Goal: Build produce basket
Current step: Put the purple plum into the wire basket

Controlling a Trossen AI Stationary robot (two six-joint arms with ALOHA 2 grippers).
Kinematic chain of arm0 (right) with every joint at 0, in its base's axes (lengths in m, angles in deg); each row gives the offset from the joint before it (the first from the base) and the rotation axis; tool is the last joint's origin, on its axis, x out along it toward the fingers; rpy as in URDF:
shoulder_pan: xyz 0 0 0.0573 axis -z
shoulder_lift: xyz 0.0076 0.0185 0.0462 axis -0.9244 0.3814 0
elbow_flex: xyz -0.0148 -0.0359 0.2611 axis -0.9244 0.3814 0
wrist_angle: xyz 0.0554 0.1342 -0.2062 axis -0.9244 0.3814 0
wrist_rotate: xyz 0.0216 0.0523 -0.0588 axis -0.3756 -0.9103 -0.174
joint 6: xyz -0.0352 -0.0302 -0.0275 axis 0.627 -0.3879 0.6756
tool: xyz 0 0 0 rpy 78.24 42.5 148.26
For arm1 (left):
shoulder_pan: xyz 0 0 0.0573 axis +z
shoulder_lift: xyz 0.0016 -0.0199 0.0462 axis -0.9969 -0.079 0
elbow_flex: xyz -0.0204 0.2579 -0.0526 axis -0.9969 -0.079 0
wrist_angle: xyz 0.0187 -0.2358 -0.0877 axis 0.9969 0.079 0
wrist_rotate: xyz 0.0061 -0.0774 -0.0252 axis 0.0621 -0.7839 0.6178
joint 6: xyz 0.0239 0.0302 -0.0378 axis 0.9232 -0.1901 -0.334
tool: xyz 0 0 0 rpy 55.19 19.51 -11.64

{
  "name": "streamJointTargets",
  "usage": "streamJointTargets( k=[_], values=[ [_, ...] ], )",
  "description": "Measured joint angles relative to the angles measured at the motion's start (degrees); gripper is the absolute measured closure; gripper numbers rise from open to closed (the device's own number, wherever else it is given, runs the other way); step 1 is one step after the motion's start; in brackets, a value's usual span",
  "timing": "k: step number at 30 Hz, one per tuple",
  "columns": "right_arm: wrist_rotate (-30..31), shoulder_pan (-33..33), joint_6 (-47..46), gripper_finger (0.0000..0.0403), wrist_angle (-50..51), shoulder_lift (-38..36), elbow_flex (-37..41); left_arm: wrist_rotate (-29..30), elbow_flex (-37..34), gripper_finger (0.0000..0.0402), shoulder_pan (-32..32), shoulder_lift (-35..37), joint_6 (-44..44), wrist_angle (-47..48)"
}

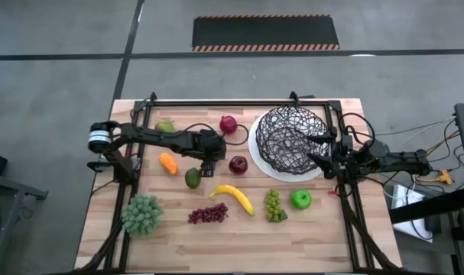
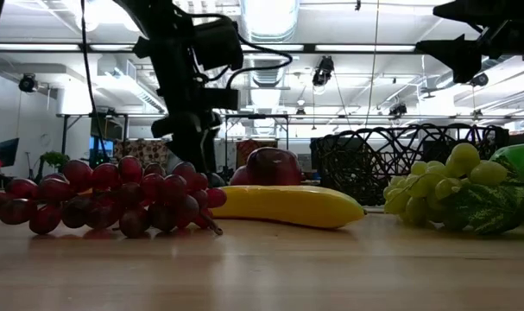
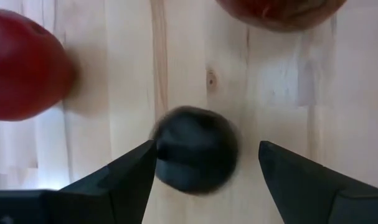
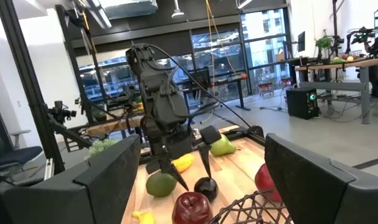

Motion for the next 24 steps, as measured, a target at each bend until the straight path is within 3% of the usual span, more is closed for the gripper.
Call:
streamJointTargets(
  k=[14,24],
  values=[
    [0.0,0.0,0.3,0.0078,0.0,0.0,0.0,0.3,0.2,0.0138,0.5,-2.7,0.2,-1.1],
    [0.0,0.0,0.3,0.0078,0.0,0.0,0.0,0.2,0.2,0.0173,0.5,-2.7,0.2,-0.9]
  ],
)
